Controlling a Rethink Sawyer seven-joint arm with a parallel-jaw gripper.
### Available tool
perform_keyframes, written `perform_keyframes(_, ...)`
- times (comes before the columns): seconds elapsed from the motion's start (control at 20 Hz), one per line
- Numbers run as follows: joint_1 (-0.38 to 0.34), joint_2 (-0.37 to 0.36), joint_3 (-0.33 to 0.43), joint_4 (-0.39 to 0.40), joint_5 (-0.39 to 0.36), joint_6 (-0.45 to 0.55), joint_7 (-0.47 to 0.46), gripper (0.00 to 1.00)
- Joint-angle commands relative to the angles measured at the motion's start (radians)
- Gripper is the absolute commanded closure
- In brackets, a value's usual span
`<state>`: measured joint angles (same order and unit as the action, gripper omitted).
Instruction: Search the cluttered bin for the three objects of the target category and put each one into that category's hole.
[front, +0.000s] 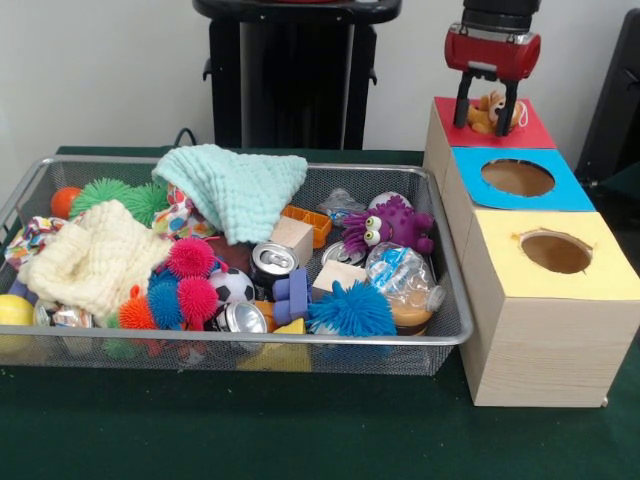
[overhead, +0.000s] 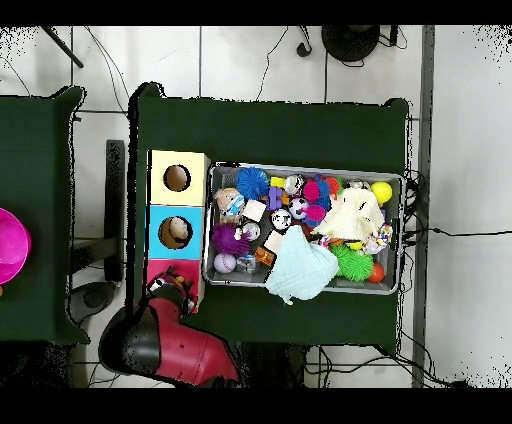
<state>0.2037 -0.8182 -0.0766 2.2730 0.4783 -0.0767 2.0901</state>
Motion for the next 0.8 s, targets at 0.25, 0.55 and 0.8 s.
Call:
perform_keyframes(0.25, -0.05, -0.015, 0.18, 0.094, 0.011, 0.01, 0.291, 0.0)
perform_keyframes(0.55, -0.061, -0.021, 0.199, 0.102, 0.023, 0.019, 0.293, 0.0)
perform_keyframes(0.8, -0.064, -0.024, 0.207, 0.108, 0.032, 0.022, 0.293, 0.0)
